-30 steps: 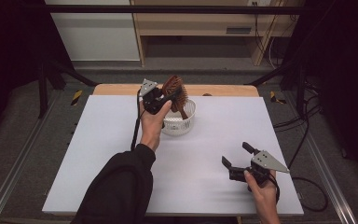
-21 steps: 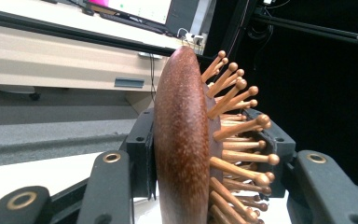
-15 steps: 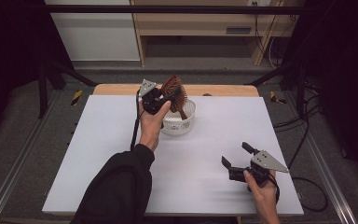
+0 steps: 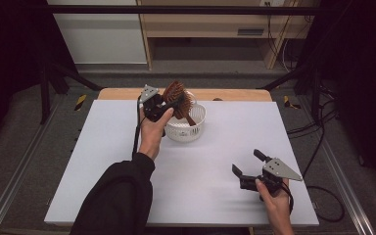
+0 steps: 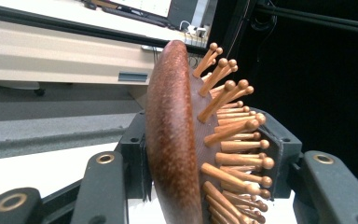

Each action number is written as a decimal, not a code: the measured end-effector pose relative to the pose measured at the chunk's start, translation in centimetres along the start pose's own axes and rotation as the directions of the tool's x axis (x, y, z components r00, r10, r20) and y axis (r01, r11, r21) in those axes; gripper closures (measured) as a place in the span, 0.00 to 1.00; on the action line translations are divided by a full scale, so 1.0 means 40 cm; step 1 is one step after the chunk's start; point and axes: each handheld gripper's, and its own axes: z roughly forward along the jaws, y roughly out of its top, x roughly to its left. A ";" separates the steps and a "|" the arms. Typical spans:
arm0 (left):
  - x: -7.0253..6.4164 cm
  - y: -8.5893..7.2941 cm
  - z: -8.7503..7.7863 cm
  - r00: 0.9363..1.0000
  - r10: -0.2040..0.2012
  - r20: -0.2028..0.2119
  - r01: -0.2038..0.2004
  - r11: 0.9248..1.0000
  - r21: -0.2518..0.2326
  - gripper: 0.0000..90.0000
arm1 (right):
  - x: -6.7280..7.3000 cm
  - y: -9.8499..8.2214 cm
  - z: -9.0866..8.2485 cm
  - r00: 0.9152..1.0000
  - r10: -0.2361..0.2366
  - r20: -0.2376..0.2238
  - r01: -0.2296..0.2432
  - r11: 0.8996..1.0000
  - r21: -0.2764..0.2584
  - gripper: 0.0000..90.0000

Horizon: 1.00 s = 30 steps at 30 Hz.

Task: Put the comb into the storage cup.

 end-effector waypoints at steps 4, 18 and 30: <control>0.014 -0.005 -0.012 1.000 0.001 -0.006 -0.001 1.000 0.007 0.50 | 0.001 0.000 0.001 1.000 0.001 -0.001 -0.001 1.000 0.004 0.04; 0.057 -0.015 -0.036 1.000 -0.015 -0.019 0.016 0.999 0.035 0.46 | 0.005 -0.004 0.007 1.000 -0.004 -0.014 0.004 1.000 0.019 0.03; 0.090 -0.033 -0.044 0.996 -0.080 -0.034 0.081 0.996 0.033 0.45 | 0.006 -0.004 0.006 1.000 -0.005 -0.019 0.005 1.000 0.019 0.03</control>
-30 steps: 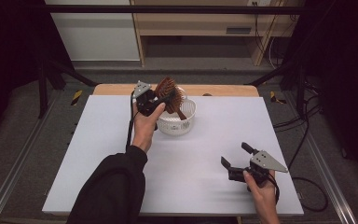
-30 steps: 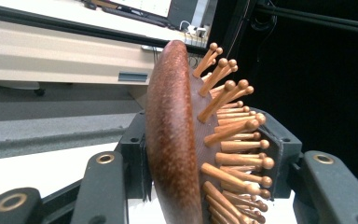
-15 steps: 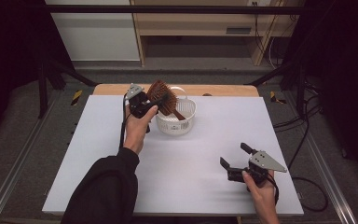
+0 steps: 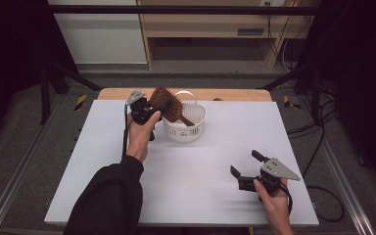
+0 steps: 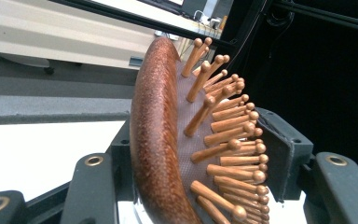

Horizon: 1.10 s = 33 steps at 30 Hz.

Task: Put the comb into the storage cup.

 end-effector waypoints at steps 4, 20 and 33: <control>0.003 0.000 0.000 1.000 -0.003 -0.001 0.003 1.000 0.003 0.44 | 0.000 0.000 0.001 1.000 0.000 0.001 0.000 1.000 0.001 0.03; 0.030 -0.017 -0.007 0.998 -0.061 -0.015 0.061 0.998 0.006 0.42 | 0.001 -0.001 0.002 1.000 0.002 -0.002 -0.002 1.000 0.004 0.03; 0.035 -0.028 -0.004 0.996 -0.080 -0.029 0.080 0.997 0.006 0.40 | 0.000 -0.001 0.002 1.000 0.002 -0.003 -0.002 1.000 0.006 0.03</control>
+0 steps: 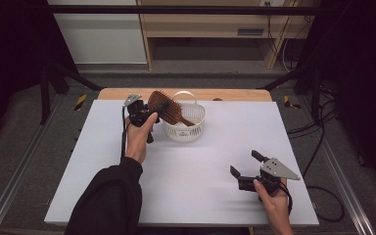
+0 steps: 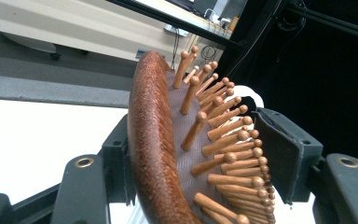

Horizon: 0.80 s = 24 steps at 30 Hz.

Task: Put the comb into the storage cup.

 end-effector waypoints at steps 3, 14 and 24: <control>0.002 -0.001 0.000 1.000 0.001 -0.021 -0.001 1.000 0.009 0.37 | 0.000 0.000 0.000 1.000 0.001 0.000 -0.001 1.000 0.000 0.03; 0.016 -0.005 -0.009 0.999 -0.033 -0.035 0.033 0.999 -0.004 0.34 | 0.002 -0.001 0.002 1.000 0.001 -0.002 0.000 1.000 0.002 0.03; 0.014 -0.005 -0.013 0.999 -0.026 -0.031 0.026 1.000 -0.009 0.24 | 0.002 -0.001 0.002 1.000 0.000 -0.004 0.000 1.000 0.004 0.03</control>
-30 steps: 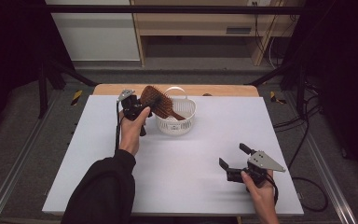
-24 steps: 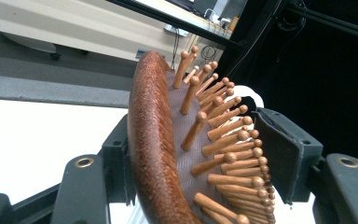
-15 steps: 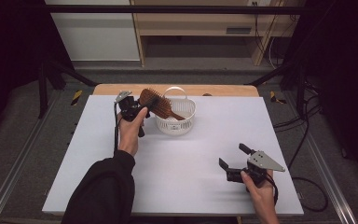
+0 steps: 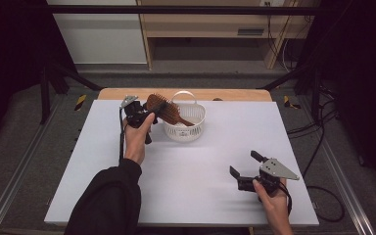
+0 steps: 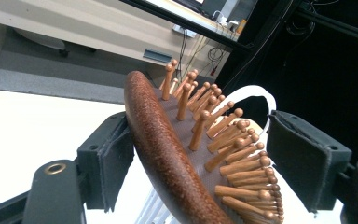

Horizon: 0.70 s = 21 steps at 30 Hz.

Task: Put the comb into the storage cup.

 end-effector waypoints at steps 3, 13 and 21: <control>-0.004 -0.002 -0.001 1.000 0.015 -0.001 -0.015 1.000 -0.002 0.20 | -0.001 0.000 -0.001 1.000 0.002 0.000 -0.002 1.000 -0.001 0.03; -0.007 0.001 -0.009 0.999 0.023 -0.037 -0.024 0.999 -0.031 0.06 | 0.000 0.000 0.000 1.000 0.001 0.000 -0.001 1.000 0.000 0.03; -0.009 -0.004 -0.020 0.998 0.043 -0.041 -0.045 0.998 -0.047 0.06 | 0.001 -0.001 0.001 1.000 -0.001 -0.002 0.001 1.000 0.002 0.03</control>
